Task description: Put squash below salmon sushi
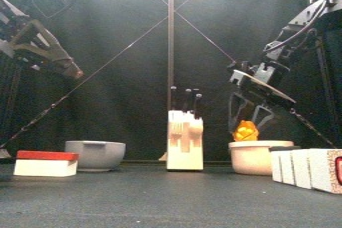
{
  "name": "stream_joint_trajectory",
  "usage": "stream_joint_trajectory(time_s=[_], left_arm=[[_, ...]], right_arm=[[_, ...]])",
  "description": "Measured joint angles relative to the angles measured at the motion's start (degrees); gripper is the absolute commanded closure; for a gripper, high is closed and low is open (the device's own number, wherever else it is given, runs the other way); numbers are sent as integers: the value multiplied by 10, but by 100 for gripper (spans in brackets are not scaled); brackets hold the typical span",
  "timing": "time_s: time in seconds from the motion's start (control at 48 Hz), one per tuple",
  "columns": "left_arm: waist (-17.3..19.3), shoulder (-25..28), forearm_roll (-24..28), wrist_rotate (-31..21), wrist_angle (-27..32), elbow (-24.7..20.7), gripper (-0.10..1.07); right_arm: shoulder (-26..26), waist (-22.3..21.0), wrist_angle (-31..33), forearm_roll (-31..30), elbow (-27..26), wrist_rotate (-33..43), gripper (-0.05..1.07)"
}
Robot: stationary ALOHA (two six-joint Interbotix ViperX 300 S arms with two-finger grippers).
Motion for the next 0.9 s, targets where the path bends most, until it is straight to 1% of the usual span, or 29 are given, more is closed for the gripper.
stream_joint_trajectory(time_s=[0.229, 0.396, 0.458, 0.646, 0.75, 0.896], left_arm=[[0, -1, -1, 0, 0, 0, 20], [-1, 0, 0, 0, 0, 0, 20], [0, 0, -1, 0, 0, 0, 20], [0, 0, -1, 0, 0, 0, 20], [0, -1, 0, 0, 0, 0, 20], [0, -1, 0, 0, 0, 0, 20]], right_arm=[[-1, 24, -2, 0, -18, 0, 18], [-1, 63, -10, 2, -34, 4, 18], [2, 89, -18, 2, -47, 6, 18], [33, 141, -30, 10, -86, 7, 18], [54, 156, -33, 22, -107, 8, 18], [102, 177, -39, 30, -142, 5, 18]])
